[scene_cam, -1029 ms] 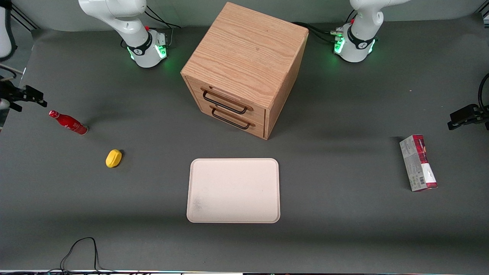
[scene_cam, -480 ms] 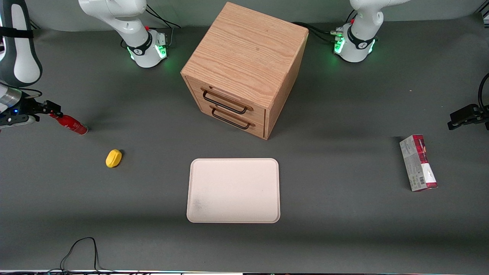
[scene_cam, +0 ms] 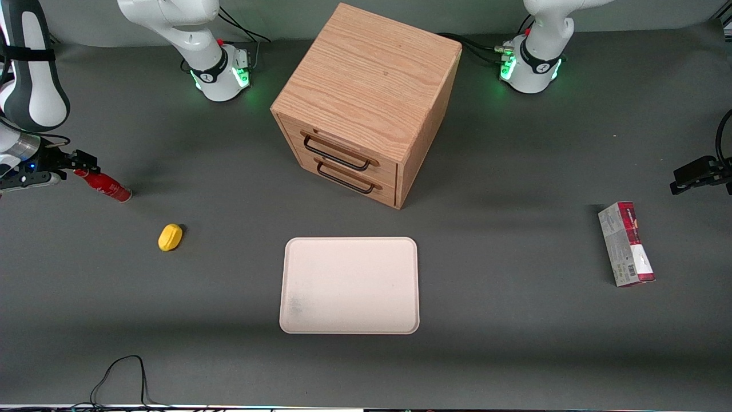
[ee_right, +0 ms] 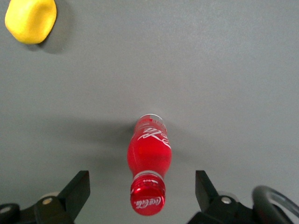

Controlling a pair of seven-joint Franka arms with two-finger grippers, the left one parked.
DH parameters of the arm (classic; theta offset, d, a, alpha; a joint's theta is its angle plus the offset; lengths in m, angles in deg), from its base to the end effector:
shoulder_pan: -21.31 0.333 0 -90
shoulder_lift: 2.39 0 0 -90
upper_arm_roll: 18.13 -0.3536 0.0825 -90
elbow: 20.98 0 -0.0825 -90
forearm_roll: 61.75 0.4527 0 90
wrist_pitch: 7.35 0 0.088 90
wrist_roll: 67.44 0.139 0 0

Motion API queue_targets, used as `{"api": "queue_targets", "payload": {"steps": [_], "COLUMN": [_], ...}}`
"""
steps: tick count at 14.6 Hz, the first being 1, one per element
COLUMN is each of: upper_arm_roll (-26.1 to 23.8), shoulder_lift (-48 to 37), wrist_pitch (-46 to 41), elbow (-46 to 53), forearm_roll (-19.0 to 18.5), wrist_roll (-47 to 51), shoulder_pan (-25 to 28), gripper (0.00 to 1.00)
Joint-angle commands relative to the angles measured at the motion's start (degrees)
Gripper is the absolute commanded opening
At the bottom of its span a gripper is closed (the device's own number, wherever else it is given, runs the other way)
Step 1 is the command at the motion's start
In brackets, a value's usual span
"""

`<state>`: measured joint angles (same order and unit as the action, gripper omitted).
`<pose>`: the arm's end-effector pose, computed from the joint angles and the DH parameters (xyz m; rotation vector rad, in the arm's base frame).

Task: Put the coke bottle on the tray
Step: 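Lower the open right gripper over the bottle cap and close on it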

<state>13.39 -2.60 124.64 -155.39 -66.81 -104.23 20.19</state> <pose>0.4577 -0.2977 0.2880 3.1038 0.2065 -0.1053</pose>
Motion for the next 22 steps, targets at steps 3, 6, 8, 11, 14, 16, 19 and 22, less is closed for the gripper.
{"api": "queue_targets", "payload": {"steps": [3,6,8,11,14,16,19,22], "upper_arm_roll": [0.64,0.64,0.64,0.64,0.38,-0.06,-0.06,-0.06], "shoulder_lift": [0.99,0.99,0.99,1.17,0.38,-0.15,0.20,0.55], "wrist_pitch": [1.07,0.81,0.72,0.63,-2.16,-11.61,-26.57,-38.18], "elbow": [-0.24,-0.24,-0.24,-0.07,2.38,10.34,24.41,36.54], "forearm_roll": [0.32,0.32,0.32,0.32,0.23,0.32,0.32,0.32], "wrist_roll": [0.67,0.75,0.75,0.84,1.19,1.46,1.55,1.02], "shoulder_pan": [0.15,0.33,0.33,0.42,0.59,1.73,4.72,6.04], "gripper": [0.62,0.16,0.03,0.00,0.00,0.00,0.00,0.00]}}
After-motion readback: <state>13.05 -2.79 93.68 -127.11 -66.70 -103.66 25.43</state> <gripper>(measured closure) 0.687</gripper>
